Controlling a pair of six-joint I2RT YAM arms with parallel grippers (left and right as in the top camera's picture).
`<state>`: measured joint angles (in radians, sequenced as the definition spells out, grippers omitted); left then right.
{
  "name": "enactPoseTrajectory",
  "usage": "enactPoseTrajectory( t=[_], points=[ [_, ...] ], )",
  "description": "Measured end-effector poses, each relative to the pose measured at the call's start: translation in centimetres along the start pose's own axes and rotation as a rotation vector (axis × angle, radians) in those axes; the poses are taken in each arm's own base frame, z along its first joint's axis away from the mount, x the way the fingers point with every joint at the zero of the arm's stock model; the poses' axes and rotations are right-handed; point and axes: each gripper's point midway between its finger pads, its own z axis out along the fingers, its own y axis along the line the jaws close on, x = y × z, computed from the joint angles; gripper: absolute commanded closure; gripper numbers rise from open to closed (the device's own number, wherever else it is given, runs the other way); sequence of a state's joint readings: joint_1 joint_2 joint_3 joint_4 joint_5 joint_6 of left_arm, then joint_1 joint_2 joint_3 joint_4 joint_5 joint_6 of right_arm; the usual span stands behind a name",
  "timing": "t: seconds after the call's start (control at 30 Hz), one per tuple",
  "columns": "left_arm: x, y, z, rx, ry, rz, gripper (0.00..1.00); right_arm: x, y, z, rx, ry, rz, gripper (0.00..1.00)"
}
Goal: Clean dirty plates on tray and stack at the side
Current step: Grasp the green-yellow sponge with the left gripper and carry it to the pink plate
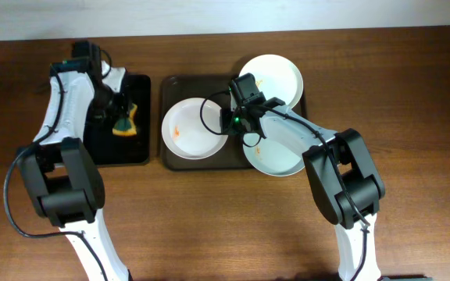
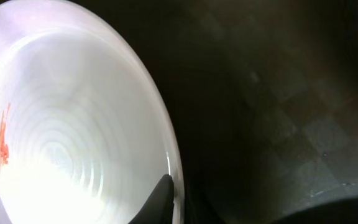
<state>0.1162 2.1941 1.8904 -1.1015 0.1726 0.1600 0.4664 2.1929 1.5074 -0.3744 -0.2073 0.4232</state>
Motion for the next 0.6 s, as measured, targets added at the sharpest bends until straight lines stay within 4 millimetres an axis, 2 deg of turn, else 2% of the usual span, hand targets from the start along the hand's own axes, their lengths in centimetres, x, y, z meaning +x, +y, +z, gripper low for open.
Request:
enactPoseTrajectory(
  t=[0.1, 0.13, 0.37, 0.6],
  points=[
    [-0.4, -0.1, -0.6, -0.001, -0.009, 0.002, 0.99, 0.0, 0.0, 0.0, 0.0, 0.0, 0.0, 0.92],
    [-0.3, -0.1, -0.6, -0.001, -0.004, 0.001, 0.99, 0.0, 0.0, 0.0, 0.0, 0.0, 0.0, 0.96],
    [0.0, -0.6, -0.7, 0.03, 0.004, -0.002, 0.99, 0.1, -0.1, 0.0, -0.001, 0.004, 0.01, 0.96],
    [-0.5, -3.8, -0.8, 0.176, -0.016, 0.014, 0.99, 0.3, 0.2, -0.1, -0.039, 0.024, 0.021, 0.96]
  ],
)
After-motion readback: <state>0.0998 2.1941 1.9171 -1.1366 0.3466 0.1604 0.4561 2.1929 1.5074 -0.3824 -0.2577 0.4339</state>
